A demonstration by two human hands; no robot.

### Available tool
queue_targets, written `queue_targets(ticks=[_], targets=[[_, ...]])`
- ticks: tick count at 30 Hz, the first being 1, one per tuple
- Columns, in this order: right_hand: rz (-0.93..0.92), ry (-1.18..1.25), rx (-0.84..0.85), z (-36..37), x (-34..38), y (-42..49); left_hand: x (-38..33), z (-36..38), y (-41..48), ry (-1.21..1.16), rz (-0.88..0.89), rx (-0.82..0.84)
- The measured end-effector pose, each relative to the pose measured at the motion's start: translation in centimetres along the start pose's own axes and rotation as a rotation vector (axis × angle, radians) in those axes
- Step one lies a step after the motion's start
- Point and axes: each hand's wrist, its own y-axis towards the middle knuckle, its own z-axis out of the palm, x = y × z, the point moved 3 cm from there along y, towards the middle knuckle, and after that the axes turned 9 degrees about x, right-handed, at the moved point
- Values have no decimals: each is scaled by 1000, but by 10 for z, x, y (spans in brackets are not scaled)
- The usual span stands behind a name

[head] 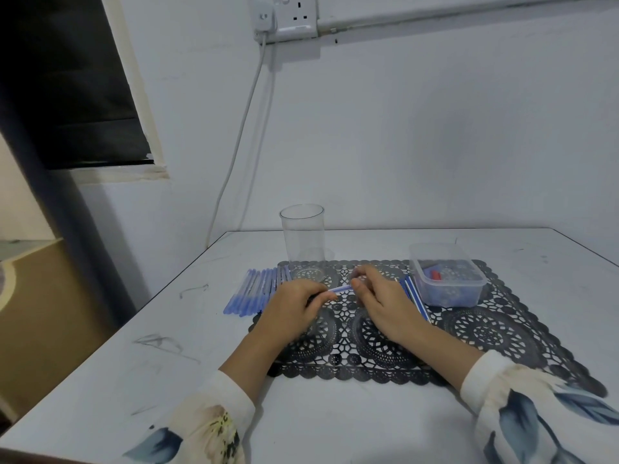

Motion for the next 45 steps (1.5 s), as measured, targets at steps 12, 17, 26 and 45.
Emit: queue_targets(ticks=[12, 17, 26, 45], targets=[[3, -69, -3, -3, -2, 0, 6, 5, 1, 71, 35, 105], [60, -129, -38, -5, -5, 4, 4, 5, 0, 114, 98, 54], [-59, -173, 0, -4, -3, 2, 2, -1, 0, 161, 117, -70], [150, -96, 132, 28, 3, 0, 31, -19, 1, 107, -155, -344]])
